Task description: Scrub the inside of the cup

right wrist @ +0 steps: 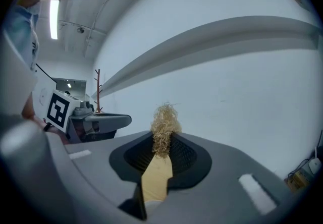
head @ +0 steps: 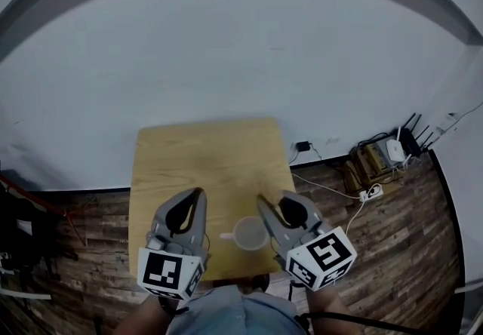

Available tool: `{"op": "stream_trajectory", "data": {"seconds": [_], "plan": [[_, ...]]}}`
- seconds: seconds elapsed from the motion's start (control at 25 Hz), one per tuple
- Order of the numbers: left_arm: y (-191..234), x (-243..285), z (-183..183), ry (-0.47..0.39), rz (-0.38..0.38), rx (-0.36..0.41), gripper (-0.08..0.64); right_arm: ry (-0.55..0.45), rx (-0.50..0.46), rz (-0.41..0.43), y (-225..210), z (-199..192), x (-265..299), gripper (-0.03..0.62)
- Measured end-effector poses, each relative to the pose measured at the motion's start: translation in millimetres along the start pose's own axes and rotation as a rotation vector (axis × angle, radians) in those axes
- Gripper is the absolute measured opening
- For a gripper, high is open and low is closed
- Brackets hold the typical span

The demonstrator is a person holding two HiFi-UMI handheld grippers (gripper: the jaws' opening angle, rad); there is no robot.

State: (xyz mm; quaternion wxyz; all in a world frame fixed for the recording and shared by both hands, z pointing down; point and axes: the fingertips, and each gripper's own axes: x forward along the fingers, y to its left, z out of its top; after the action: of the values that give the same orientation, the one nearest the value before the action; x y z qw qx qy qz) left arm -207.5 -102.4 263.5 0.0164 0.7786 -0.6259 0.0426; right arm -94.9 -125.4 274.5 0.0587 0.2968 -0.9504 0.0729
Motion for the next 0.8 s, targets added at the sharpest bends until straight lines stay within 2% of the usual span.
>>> {"op": "stream_trajectory", "data": {"seconds": [0.2, 0.8], "plan": [[1.2, 1.9, 4.5, -0.003, 0.049, 0.016, 0.020, -0.019, -0.033, 0.000, -3.5, 8.4, 3.5, 0.075], [-2.0, 0.1, 14.0, -0.012, 0.094, 0.036, 0.020, -0.040, -0.089, -0.019, -11.0, 19.3, 6.0, 0.071]]}}
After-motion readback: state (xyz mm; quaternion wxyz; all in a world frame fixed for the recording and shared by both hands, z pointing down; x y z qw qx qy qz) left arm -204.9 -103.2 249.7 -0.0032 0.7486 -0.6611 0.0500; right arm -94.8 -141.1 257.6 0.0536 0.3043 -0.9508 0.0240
